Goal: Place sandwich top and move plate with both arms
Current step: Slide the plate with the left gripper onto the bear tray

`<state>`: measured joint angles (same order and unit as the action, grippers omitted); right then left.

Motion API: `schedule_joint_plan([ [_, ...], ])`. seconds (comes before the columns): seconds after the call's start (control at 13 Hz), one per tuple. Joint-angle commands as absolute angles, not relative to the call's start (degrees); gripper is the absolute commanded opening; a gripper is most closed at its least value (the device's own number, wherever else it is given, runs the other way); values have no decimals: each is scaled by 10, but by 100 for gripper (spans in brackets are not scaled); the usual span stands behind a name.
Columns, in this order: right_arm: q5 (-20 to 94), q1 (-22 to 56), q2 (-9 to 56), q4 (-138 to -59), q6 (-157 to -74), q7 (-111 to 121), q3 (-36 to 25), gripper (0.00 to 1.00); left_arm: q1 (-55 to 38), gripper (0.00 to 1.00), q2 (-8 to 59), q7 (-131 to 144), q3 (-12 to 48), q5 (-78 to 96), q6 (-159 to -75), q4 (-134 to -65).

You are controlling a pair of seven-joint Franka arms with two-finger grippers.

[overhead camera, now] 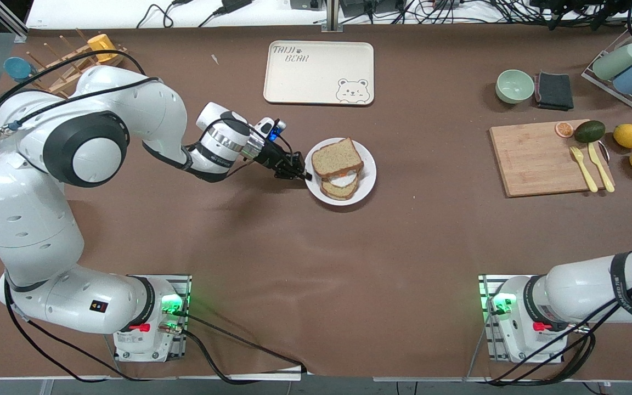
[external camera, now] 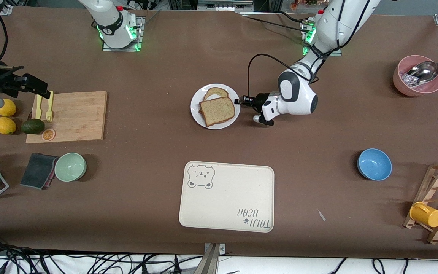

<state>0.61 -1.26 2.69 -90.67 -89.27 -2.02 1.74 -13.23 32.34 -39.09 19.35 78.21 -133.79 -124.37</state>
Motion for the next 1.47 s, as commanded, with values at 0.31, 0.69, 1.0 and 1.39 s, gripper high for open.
schedule_joint_plan([
  [0.31,-1,-13,35,-893,-882,-23,17,100,-85,0,299,-475,182,855,-1265,-1244],
  [0.69,-1,-13,35,-893,-882,-23,16,100,-78,0,294,-511,143,905,-1195,-1197],
  [1.0,-1,-13,35,-893,-882,-24,17,100,-83,0,343,-490,115,903,-1177,-1099],
  [1.39,-1,-13,35,-893,-882,-24,17,100,-126,0,430,-435,51,902,-1179,-966],
])
